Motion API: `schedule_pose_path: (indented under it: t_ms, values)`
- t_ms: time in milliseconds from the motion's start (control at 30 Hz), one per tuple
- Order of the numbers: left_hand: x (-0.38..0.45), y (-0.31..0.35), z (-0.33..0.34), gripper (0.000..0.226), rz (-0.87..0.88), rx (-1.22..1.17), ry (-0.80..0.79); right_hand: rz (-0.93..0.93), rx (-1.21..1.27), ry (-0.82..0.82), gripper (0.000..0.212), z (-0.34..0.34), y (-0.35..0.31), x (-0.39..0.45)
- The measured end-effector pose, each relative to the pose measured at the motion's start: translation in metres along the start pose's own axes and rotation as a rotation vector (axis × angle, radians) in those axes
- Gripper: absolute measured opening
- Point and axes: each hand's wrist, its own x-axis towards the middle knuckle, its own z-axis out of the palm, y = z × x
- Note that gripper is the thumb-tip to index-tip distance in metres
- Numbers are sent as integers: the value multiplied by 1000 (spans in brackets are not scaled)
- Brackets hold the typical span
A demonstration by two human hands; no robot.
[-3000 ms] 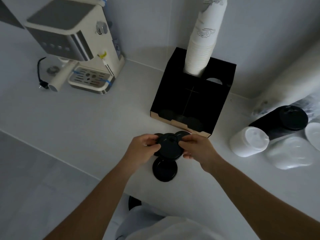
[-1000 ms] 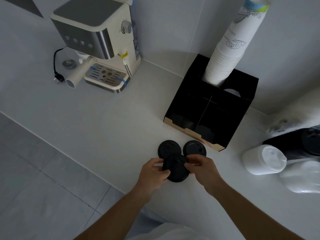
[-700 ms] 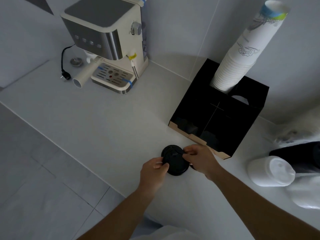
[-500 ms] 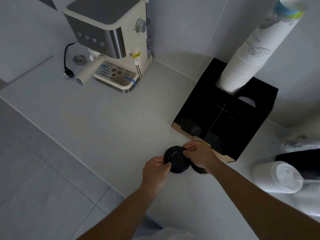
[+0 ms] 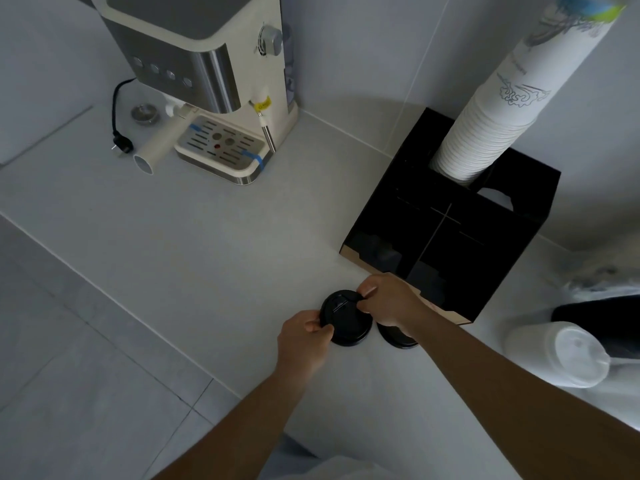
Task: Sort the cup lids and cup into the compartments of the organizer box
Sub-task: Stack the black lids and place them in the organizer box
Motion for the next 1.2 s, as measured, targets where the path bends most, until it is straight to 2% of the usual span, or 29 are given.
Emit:
schedule_pose_path:
  t_ms: [33, 167, 300, 433, 567, 700, 800, 933, 1067, 1200]
  values:
    - [1, 1, -3, 7, 8, -2, 1, 19, 60, 2, 15, 0, 0, 0]
    - [2, 4, -17, 26, -4, -92, 19, 51, 270, 32, 19, 3, 4, -6]
    - [-3, 13, -25, 29, -30, -240, -50, 90, 437, 59, 20, 5, 12, -21]
    - [-5, 18, -30, 28, 99, -128, -124, 125, 583, 69, 23, 8, 25, -43]
    - [-6, 21, -29, 36, 106, -138, -234, 160, 750, 93, 28, 15, 42, -68]
    - [-2, 34, -17, 32, 138, -41, -310, 251, 943, 113, 39, 25, 61, -85]
    - [1, 47, -2, 36, 174, 58, -383, 306, 1080, 180, 38, 32, 74, -91]
    - [6, 66, 22, 36, 264, 203, -404, 367, 1254, 244, 35, 35, 88, -95]
    - [14, 79, 42, 32, 316, 257, -428, 415, 1297, 305, 20, 36, 93, -94]
    - [22, 86, 57, 29, 367, 296, -463, 448, 1324, 351, 33, 37, 97, -85]
